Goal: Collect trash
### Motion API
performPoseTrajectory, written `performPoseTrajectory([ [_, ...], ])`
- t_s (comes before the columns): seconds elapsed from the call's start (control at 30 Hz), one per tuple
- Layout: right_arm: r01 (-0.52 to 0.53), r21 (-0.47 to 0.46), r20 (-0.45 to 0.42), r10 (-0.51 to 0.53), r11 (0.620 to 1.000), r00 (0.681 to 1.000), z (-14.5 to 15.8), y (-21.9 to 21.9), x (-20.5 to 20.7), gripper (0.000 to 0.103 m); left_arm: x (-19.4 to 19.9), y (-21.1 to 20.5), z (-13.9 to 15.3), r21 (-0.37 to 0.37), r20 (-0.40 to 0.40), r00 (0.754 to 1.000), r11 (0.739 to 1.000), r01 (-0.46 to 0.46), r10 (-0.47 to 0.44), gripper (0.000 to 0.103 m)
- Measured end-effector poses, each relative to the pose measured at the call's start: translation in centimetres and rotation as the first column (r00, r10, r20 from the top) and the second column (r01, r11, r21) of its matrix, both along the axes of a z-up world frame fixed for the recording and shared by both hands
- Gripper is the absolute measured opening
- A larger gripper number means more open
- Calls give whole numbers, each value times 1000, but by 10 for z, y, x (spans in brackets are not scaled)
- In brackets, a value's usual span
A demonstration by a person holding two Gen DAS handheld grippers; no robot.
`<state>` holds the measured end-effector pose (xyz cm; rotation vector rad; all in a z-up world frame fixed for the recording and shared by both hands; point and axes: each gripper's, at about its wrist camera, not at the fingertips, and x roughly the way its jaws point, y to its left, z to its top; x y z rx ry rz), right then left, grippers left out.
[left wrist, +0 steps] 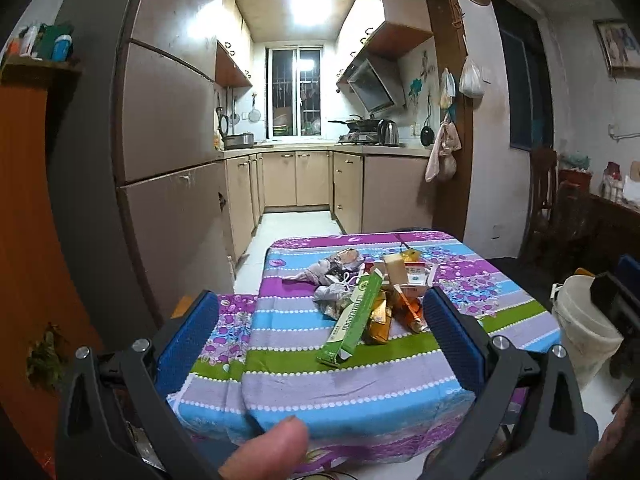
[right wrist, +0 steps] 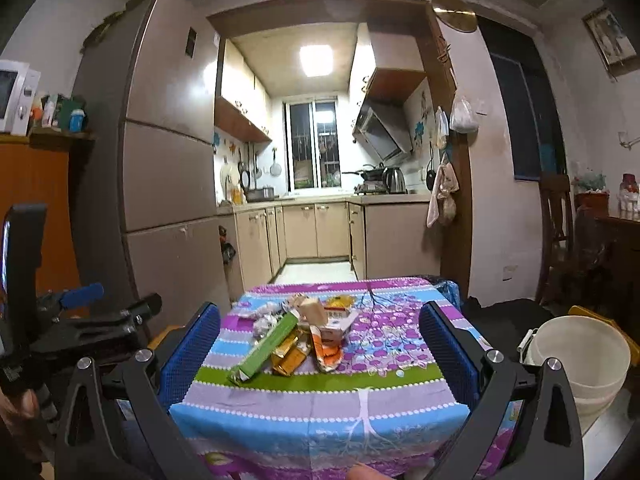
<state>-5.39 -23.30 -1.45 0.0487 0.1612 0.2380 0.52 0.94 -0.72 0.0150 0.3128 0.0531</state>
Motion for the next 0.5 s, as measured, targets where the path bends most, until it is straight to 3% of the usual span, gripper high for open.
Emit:
performPoseTrajectory([
  [0.5,-34,-14,-25,33,999,999,-4,2,3,99,1,5,3,-16,4,1000,1000,-2,2,98],
])
